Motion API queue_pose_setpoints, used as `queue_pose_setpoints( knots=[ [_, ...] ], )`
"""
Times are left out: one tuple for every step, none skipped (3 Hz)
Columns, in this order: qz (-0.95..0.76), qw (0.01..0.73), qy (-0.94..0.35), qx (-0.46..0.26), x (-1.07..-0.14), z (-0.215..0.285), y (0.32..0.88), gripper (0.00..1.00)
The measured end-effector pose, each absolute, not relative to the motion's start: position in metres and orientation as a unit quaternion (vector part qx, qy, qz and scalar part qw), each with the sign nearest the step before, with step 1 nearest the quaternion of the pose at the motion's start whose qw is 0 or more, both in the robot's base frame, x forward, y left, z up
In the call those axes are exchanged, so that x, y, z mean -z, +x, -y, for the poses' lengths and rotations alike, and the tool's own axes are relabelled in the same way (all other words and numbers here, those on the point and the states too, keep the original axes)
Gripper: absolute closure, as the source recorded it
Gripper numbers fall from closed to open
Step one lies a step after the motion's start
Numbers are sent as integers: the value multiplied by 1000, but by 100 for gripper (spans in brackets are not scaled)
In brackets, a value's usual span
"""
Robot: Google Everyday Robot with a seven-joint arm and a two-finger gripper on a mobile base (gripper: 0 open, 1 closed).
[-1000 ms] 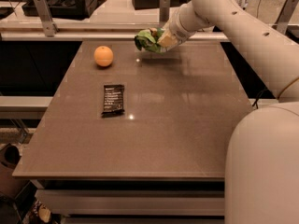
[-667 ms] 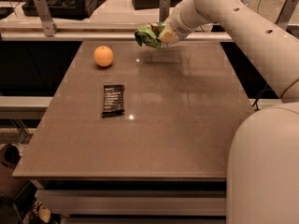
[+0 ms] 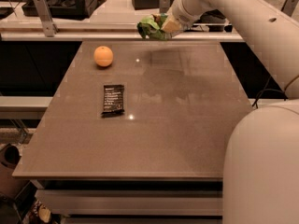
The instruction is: Pick green rice chip bag
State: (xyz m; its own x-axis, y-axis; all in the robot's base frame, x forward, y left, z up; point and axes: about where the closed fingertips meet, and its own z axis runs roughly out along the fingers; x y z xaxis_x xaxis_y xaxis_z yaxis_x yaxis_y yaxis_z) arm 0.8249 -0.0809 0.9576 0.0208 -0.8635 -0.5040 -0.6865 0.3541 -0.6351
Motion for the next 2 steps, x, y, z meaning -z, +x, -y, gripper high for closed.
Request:
queue_pose_setpoints(
  knots=[
    [-693,438,-559,127,-978,88,825,100],
    [-689,432,-558,168,-1010,97,833,100]
  ],
)
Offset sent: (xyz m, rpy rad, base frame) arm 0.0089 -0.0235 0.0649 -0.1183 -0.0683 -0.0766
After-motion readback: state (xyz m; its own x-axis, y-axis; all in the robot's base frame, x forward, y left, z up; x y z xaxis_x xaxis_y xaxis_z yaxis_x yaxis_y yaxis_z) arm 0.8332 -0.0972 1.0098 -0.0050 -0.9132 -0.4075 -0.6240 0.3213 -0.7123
